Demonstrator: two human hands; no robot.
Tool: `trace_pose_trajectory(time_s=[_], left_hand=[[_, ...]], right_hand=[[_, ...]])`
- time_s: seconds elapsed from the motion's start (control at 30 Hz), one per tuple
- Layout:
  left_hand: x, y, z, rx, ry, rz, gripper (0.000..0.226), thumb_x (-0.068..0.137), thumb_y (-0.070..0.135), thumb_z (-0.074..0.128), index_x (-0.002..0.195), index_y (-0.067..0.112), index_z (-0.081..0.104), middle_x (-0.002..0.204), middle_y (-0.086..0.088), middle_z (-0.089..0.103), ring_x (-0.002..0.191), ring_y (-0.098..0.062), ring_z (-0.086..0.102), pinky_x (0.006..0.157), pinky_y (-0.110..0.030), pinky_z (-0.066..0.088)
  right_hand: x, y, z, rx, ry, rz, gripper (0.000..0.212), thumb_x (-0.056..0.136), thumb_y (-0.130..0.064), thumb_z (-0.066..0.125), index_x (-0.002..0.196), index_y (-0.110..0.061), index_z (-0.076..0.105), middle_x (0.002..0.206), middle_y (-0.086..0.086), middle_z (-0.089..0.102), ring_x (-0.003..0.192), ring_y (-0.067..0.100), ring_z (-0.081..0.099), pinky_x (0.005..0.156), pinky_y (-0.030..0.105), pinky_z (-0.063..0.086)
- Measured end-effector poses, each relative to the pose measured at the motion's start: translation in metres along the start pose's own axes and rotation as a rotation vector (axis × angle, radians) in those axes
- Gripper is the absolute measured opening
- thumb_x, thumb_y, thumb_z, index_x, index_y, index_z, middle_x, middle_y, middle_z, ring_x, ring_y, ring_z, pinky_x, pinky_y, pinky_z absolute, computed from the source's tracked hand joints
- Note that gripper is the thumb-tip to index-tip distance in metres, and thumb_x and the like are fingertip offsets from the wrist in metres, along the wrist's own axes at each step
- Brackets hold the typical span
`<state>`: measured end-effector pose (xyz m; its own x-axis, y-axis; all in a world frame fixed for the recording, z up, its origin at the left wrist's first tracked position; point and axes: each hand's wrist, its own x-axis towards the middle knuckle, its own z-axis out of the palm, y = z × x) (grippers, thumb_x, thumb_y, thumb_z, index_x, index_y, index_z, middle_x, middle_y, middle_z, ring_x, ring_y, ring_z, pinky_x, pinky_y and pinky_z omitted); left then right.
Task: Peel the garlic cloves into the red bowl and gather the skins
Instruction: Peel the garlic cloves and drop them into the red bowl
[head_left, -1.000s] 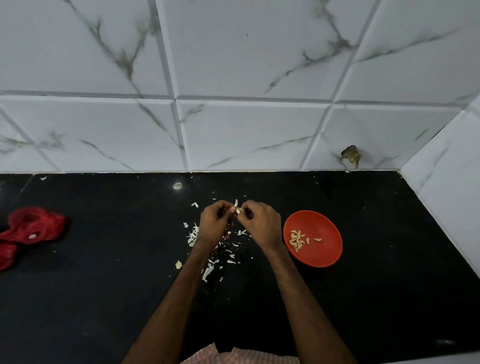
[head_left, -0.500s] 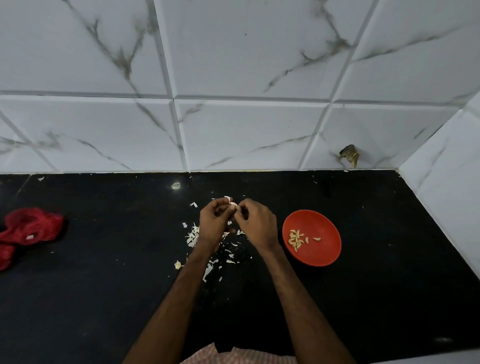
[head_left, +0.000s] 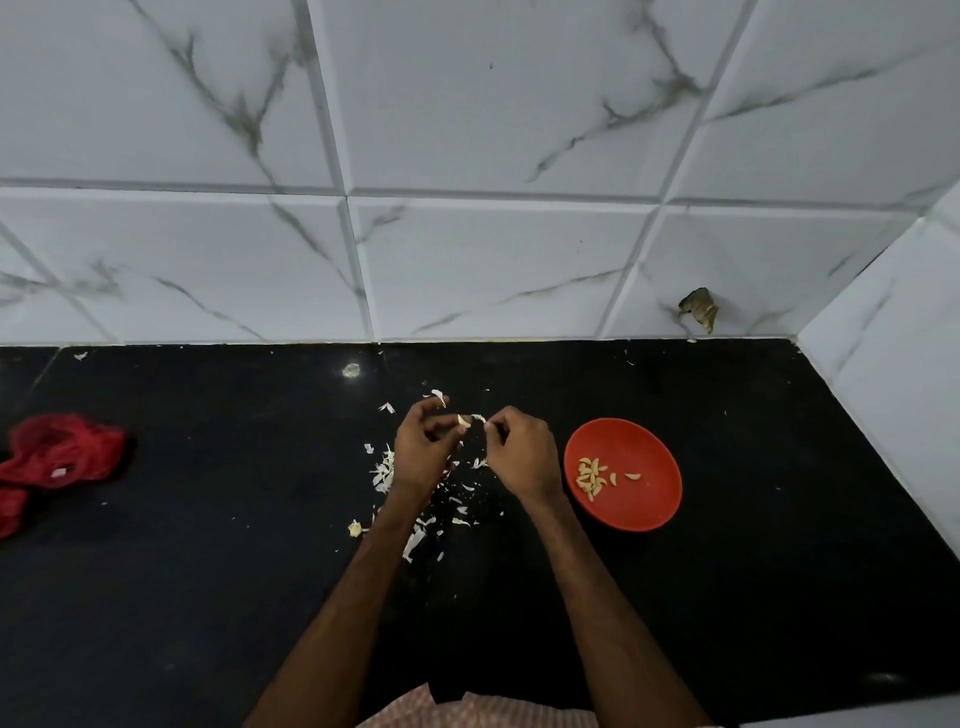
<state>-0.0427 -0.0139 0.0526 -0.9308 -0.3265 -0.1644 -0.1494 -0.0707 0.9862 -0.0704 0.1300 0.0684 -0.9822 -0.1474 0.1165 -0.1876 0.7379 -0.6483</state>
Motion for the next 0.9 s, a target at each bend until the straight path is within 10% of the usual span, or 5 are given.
trace_pose_trajectory(time_s=[0.2,0.57,0.9], left_hand=[[0.001,-0.013,-0.002,0.087,-0.026,0.017,0.043,0.084,-0.001,0.075,0.122,0.008,0.055,0.096,-0.007,0.077,0.093,-0.019,0.073,0.083,-0.034,0.059],[-0.003,-0.011,-0.005,0.094,-0.028,-0.106,0.037,0.085,0.001,0.074,0.117,0.002,0.056,0.086,-0.007,0.077,0.073,-0.017,0.074,0.050,-0.029,0.056],[-0.014,-0.008,0.026,0.244,-0.200,-0.086,0.010,0.100,0.019,0.059,0.098,0.011,0.063,0.081,-0.003,0.076,0.065,-0.012,0.069,0.046,-0.019,0.048]], right_hand=[[-0.005,0.009,0.014,0.017,-0.050,0.009,0.006,0.090,-0.012,0.068,0.094,-0.013,0.064,0.090,-0.001,0.067,0.080,0.014,0.064,0.070,0.031,0.054],[-0.009,0.016,0.015,0.164,-0.197,-0.158,0.025,0.088,-0.011,0.072,0.109,-0.024,0.070,0.109,-0.012,0.060,0.095,0.004,0.063,0.084,0.028,0.056],[-0.011,0.044,-0.017,0.051,0.098,-0.087,0.010,0.094,-0.011,0.063,0.099,-0.016,0.070,0.098,-0.003,0.064,0.092,0.016,0.062,0.076,0.032,0.050]])
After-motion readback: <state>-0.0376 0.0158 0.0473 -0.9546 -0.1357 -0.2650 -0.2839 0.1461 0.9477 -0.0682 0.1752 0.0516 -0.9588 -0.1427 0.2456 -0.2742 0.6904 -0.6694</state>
